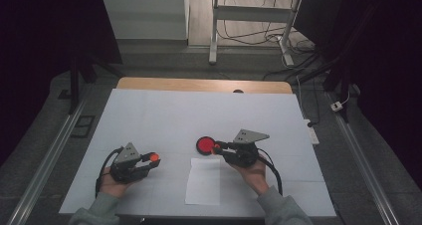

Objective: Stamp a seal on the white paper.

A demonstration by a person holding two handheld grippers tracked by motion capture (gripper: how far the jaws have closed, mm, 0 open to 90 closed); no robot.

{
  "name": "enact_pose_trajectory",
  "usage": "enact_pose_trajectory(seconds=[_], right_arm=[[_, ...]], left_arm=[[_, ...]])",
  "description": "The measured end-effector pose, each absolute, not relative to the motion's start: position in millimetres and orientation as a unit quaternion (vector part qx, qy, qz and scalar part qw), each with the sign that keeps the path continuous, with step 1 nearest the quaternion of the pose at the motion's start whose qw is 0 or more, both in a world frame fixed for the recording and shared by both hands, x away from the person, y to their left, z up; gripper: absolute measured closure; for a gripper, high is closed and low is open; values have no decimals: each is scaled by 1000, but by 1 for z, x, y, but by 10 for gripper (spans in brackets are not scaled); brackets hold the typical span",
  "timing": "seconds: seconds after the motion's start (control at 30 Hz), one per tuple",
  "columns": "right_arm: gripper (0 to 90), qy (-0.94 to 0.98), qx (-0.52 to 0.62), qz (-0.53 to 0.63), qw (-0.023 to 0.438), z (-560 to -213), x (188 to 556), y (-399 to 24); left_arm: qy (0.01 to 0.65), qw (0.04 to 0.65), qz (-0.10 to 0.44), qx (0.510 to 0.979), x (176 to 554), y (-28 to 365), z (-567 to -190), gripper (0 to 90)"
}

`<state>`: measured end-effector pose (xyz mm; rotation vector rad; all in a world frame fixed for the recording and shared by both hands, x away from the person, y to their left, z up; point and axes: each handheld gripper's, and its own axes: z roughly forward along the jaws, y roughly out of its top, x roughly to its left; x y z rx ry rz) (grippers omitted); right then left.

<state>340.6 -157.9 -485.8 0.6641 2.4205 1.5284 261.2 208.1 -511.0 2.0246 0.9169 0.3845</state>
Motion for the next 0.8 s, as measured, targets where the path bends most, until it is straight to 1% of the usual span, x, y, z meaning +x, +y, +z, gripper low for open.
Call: enact_pose_trajectory(seconds=[0.8], right_arm=[[719,828,208,514,83,-489,323,-151]], left_arm=[[368,429,153,811,261,208,-511,643]])
